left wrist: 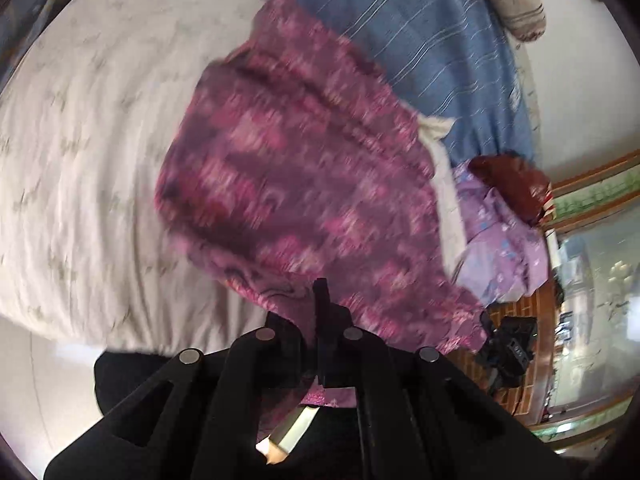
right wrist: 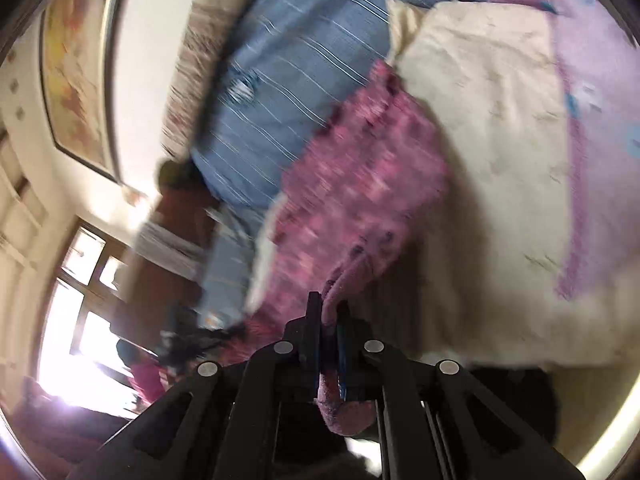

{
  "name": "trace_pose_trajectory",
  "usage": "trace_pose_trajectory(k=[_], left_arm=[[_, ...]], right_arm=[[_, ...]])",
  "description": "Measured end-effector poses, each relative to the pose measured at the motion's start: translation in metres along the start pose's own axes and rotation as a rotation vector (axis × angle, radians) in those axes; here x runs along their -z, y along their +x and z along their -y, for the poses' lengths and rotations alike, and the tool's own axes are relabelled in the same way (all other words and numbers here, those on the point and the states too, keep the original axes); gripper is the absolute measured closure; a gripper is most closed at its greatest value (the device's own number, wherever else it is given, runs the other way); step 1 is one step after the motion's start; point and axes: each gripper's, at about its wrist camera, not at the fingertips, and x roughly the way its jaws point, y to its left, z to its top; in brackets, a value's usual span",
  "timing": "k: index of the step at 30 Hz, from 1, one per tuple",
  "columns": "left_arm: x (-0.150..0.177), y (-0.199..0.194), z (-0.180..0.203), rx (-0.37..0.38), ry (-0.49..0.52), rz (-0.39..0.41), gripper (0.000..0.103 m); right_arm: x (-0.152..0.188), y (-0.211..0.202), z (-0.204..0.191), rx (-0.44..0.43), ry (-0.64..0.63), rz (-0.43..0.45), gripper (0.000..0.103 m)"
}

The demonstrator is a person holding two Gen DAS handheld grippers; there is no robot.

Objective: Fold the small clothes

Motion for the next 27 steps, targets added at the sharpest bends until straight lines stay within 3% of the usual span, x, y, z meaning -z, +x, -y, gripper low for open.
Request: trace_pose_trajectory(k=[4, 8, 10, 11, 12, 13, 15, 19, 24, 25, 27], left_arm=[[-0.073, 0.005, 0.026, -0.015, 0.03, 0.049, 0.1], [-0.176, 0.008, 0.051, -0.076, 0.027, 0.183, 0.1], [-0.233, 0.016, 0.053, -0.185, 0.005, 0.245, 0.091], [-0.252, 0.02, 0.05, -0.241, -0.011, 0.244, 0.076], [-0.27, 0.024, 0.041, -0.3, -0.054, 0.229, 0.068], [-0.274, 0.023, 0.032, -0.305, -0.094, 0.228, 0.062], [-0.265, 0.015, 0.015, -0.217, -0.11, 0.243, 0.058], [-0.206, 0.016, -0.01, -0.141, -0.112, 0.225, 0.034], [-0.139, 0.056, -0.021, 0.015, -0.154, 0.101, 0.034], [-0.13, 0.065, -0.021, 0.017, -0.15, 0.086, 0.034], [-0.125, 0.082, -0.019, -0.017, -0.15, 0.047, 0.034]], right_arm=[[-0.052, 0.027, -0.006, -0.121, 0.048, 0.052, 0.098], [-0.146, 0.067, -0.022, -0.175, 0.043, 0.13, 0.098], [-0.197, 0.084, -0.03, -0.136, 0.038, 0.213, 0.09], [-0.225, 0.095, -0.033, -0.046, 0.011, 0.258, 0.08], [-0.249, 0.106, -0.035, 0.113, -0.032, 0.292, 0.076], [-0.265, 0.115, -0.037, 0.273, -0.064, 0.305, 0.076], [-0.269, 0.123, -0.038, 0.337, -0.082, 0.274, 0.076], [-0.22, 0.116, -0.036, 0.283, -0.145, 0.209, 0.061], [-0.143, 0.112, -0.015, 0.218, -0.074, 0.079, 0.052], [-0.131, 0.113, -0.009, 0.201, -0.042, 0.063, 0.045], [-0.115, 0.119, -0.002, 0.197, 0.009, 0.032, 0.045]])
